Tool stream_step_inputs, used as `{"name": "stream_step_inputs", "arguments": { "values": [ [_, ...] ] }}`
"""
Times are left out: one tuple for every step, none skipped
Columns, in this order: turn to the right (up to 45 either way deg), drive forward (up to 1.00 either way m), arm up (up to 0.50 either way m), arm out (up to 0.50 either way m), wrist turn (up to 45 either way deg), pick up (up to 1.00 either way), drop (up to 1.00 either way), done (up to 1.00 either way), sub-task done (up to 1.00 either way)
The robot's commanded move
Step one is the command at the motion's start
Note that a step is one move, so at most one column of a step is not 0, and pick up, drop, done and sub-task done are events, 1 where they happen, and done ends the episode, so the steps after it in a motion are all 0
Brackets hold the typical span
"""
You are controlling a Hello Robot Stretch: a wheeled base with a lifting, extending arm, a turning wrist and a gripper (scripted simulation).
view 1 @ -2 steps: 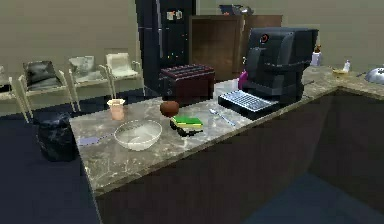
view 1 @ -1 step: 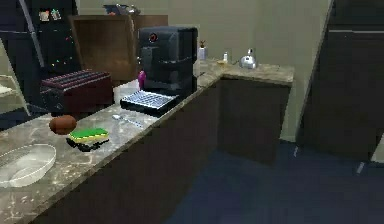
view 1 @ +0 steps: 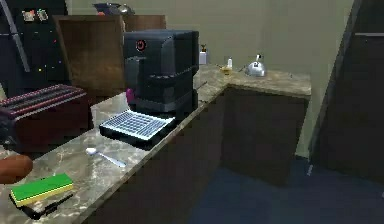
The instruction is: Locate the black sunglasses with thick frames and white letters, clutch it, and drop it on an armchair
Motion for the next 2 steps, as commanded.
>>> {"name": "stream_step_inputs", "arguments": {
  "values": [
    [-45.0,0.00,0.00,0.00,0.0,0.00,0.00,0.00,0.00],
    [-45.0,0.00,0.00,0.00,0.0,0.00,0.00,0.00,0.00]
  ]
}}
